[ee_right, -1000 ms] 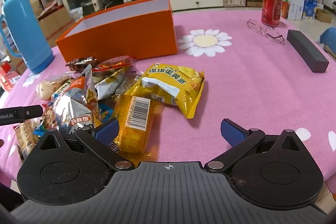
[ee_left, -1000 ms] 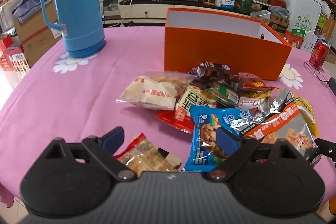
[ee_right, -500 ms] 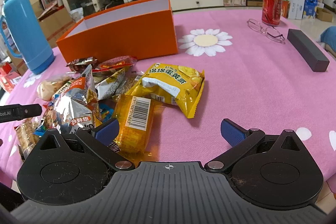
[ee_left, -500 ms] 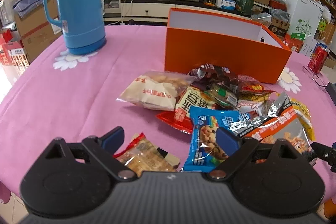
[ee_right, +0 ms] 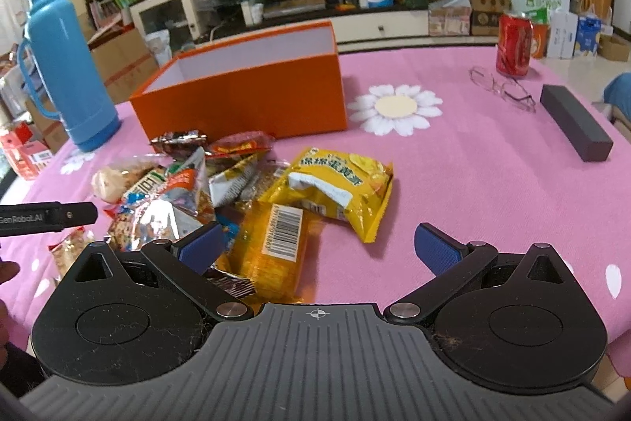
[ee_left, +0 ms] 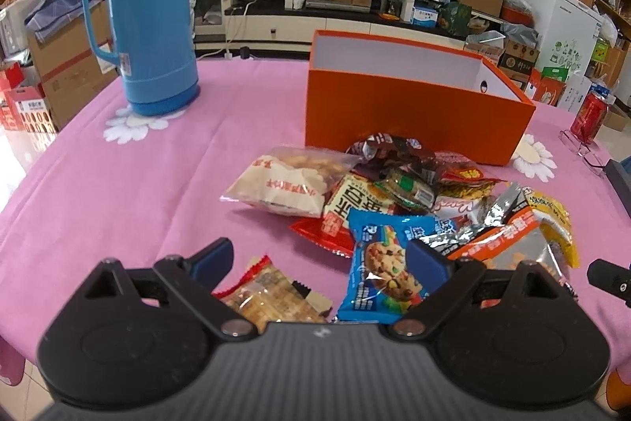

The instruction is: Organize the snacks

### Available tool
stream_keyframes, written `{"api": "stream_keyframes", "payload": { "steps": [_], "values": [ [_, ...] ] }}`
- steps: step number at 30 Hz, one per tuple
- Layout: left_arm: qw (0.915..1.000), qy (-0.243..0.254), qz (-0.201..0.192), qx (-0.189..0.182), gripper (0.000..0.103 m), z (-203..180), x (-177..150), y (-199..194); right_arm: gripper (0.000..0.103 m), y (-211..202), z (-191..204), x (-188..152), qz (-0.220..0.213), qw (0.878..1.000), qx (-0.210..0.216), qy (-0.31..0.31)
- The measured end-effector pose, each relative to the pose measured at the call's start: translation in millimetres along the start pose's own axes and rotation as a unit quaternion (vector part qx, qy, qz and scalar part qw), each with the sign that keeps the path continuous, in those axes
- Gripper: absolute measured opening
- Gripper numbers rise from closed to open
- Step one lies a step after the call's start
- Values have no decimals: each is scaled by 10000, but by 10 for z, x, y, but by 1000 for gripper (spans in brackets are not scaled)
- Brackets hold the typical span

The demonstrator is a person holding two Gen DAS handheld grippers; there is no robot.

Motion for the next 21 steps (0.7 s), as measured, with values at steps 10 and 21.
{"api": "stream_keyframes", "payload": {
  "steps": [10,21],
  "values": [
    [9999,-64,89,76,93,41,2,-40,93,-58,-17,-12,-54,10000,17,82],
    [9996,-50,219,141,93,104,-21,109,93,33,18,-27,-10,10000,96,-26]
  ]
}}
Point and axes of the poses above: each gripper's, at about its wrist camera, not at the fingertips, and y roughly the way its jaws point, z to its left, x to its top, the point moved 4 cm from there along y, roughly the way its jaws point, and after that the axes turned 13 degrees about z, right-handed, at the moved point
